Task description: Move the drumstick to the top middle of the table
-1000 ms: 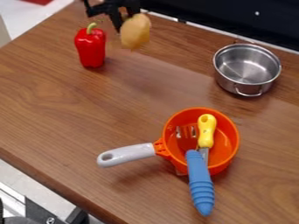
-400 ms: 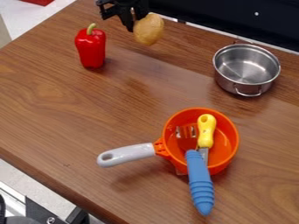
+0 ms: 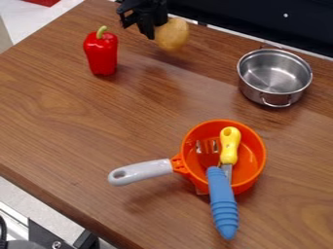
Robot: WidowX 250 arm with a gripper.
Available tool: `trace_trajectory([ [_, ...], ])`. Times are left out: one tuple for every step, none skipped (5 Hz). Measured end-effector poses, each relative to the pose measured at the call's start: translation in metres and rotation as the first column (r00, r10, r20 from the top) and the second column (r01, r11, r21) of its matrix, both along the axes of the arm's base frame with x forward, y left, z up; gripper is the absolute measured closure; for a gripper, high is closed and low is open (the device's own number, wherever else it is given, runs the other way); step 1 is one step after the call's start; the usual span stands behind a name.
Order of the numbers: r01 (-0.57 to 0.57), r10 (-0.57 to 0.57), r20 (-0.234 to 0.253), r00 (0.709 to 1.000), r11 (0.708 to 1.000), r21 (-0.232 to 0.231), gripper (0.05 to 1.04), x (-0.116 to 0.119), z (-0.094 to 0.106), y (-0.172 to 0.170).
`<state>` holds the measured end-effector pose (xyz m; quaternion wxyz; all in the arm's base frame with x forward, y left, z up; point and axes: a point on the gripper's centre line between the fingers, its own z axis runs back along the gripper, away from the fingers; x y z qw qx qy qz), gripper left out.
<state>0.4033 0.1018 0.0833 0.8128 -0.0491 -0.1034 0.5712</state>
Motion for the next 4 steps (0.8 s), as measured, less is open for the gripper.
trace_trajectory([
  [-0.061,0.061,-0.003,0.998,0.998,0.012,0.817,0.005,-0.008,-0.001],
  [-0.086,0.086,-0.011,0.996,0.996,0.026,0.817,0.010,-0.016,-0.007],
  [-0.100,0.102,-0.026,0.995,0.994,0.047,0.817,0.017,-0.022,-0.014],
  [-0.098,0.100,-0.042,0.994,0.994,0.057,0.782,0.022,-0.026,-0.016],
])
